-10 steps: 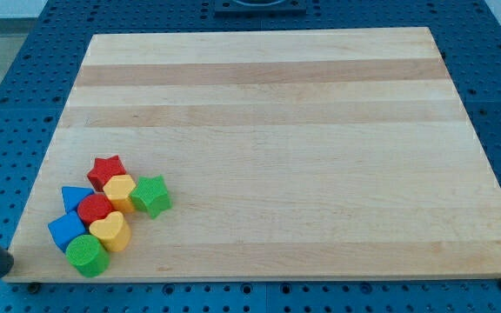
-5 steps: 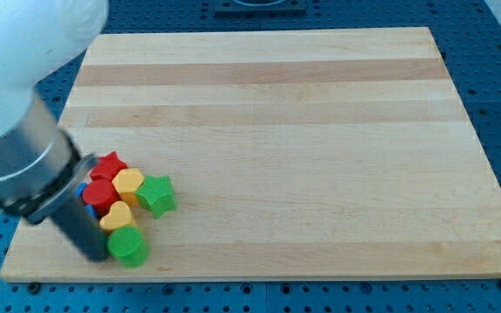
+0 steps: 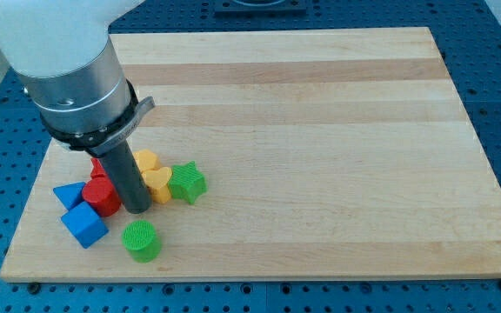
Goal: Separate the yellow blocks from the group of blocks
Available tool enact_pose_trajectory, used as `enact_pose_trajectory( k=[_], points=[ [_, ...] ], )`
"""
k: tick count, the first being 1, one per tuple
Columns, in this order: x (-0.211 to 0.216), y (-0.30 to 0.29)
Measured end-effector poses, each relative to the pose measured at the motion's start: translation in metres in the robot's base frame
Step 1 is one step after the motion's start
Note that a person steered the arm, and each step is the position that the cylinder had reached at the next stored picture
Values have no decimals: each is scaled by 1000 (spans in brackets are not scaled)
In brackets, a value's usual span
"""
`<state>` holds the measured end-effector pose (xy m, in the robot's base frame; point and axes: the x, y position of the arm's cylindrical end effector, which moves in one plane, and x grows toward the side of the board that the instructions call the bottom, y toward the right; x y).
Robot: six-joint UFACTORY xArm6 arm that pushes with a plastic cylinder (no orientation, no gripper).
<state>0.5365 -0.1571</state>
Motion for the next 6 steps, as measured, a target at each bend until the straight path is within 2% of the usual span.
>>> enact_pose_trajectory(
  k=[1,2,4,5,6],
  points=[
    [4,-10],
    [43,-27],
    [79,-27],
    [82,-13],
    [61,11]
  ],
)
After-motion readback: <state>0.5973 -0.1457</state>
